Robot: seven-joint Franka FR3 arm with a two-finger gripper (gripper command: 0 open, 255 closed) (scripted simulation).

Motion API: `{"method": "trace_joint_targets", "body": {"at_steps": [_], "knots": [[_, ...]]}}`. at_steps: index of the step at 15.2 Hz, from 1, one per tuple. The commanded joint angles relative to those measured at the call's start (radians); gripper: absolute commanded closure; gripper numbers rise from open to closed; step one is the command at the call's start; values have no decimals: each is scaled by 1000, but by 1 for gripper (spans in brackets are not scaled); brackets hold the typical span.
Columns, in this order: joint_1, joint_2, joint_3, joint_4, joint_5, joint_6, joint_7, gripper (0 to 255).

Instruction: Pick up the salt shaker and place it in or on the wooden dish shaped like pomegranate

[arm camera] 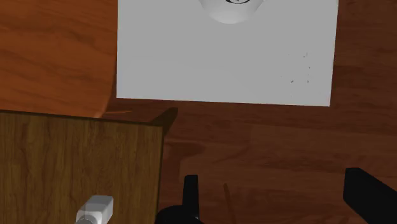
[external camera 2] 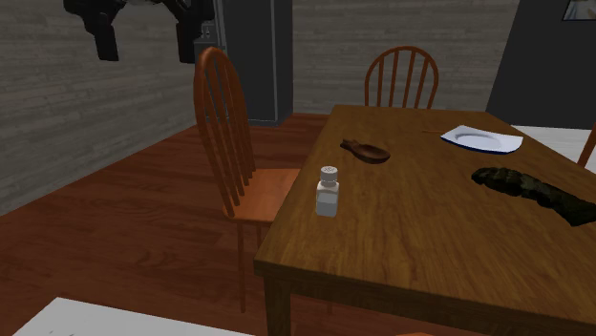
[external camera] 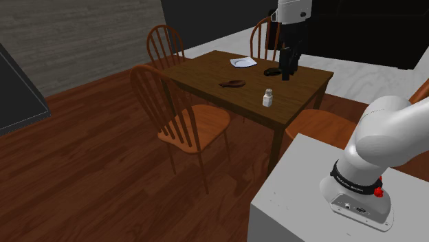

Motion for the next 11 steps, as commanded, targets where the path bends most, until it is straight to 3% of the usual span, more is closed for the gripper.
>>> {"method": "trace_joint_targets", "body": {"at_steps": [1, 11], "knots": [[0, 0, 0, 0, 0, 0, 0, 0], [-69, 136, -102, -149, -108, 390, -53, 0]]}}
